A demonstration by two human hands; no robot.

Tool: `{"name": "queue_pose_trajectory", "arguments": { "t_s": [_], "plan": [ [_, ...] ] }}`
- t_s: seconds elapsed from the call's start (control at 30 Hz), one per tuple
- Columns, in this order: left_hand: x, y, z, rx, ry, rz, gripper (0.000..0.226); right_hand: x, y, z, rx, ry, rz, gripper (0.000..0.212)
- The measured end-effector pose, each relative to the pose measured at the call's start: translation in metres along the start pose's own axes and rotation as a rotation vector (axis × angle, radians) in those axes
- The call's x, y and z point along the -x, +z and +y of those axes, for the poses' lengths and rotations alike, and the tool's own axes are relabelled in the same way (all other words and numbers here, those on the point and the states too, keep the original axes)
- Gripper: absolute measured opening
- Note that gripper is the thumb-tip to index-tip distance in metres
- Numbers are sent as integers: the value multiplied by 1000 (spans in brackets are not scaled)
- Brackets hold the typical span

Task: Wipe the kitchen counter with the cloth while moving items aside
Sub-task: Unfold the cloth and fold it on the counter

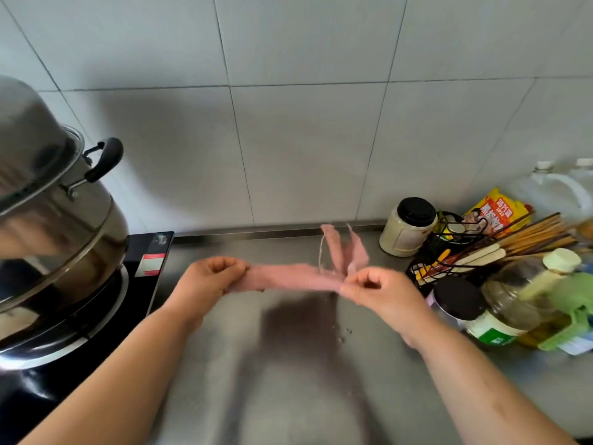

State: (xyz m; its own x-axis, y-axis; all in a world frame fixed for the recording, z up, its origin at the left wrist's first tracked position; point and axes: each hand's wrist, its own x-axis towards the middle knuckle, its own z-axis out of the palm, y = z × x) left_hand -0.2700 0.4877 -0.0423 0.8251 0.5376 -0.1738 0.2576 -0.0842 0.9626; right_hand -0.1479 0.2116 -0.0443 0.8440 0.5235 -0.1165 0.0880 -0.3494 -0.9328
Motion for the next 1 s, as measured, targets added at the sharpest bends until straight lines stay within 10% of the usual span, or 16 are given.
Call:
{"name": "queue_pose_trajectory", "arguments": {
  "t_s": [0.23,0.43,0.63,0.8,1.0],
  "plan": [
    [33,-9,-117,-467,-345,-96,12,27,41,105,329,538,-285,20],
    [34,5,-136,-609,-394,-65,25,-12,61,94,603,256,16,8],
    [21,19,-145,-775,-335,-78,38,-36,98,100,807,176,-131,80],
    [16,14,-144,-828,-362,-68,32,-36,70,128,752,334,4,28],
    [16,14,-138,-757,-276,-67,29,-17,33,148,479,346,306,18]
  ]
}}
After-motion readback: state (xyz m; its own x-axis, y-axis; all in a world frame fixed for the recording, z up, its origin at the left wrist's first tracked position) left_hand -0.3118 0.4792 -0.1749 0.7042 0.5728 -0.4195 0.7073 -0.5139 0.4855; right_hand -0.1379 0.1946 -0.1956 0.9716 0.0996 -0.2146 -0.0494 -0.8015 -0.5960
